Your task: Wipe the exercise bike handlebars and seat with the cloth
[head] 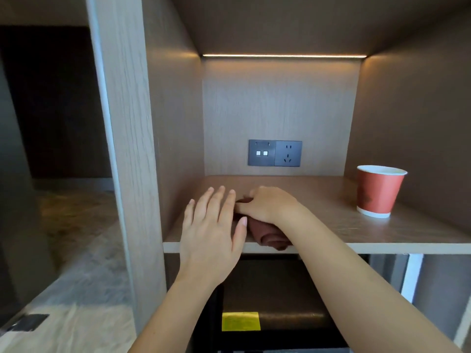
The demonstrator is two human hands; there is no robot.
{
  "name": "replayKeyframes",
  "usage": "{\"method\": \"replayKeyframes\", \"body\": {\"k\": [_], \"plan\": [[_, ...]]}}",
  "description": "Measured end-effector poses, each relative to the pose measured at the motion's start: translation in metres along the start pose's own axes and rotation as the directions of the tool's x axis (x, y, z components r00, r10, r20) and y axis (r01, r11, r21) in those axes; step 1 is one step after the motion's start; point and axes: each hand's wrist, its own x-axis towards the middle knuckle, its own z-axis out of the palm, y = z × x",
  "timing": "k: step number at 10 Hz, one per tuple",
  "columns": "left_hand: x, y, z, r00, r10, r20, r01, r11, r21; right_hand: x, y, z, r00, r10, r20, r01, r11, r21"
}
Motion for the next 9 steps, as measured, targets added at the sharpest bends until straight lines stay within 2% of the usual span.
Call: {"method": "replayKeyframes", "body": {"k": [1,4,6,7,9], "plan": [[0.0,0.001,0.0,1.0,0.0,0.0,0.0,1.0,-0.002,-0.001,0.002,-0.005,0.992,0.013,0.124,-0.014,1.0,0.007],[-0.004,0.001,-0.002,1.0,0.014,-0.011,-0.014,0.999,0.039,-0.065,0.047,-0.017,0.961,-0.276,-0.022,0.276,0.948,0.158],[-0.009,-0.002,-0.004,0.999,0.03,-0.011,-0.029,0.994,0.102,-0.08,0.068,-0.006,0.968,-0.248,-0.02,0.249,0.968,0.038],[-0.013,-0.01,-0.008,0.998,0.047,-0.042,-0.041,0.991,0.126,-0.076,0.065,-0.003,0.966,-0.259,-0.017,0.26,0.964,0.053],[-0.013,-0.04,-0.02,0.973,0.049,-0.225,-0.004,0.981,0.194,-0.049,0.045,0.006,0.964,-0.267,-0.001,0.267,0.964,-0.007]]}}
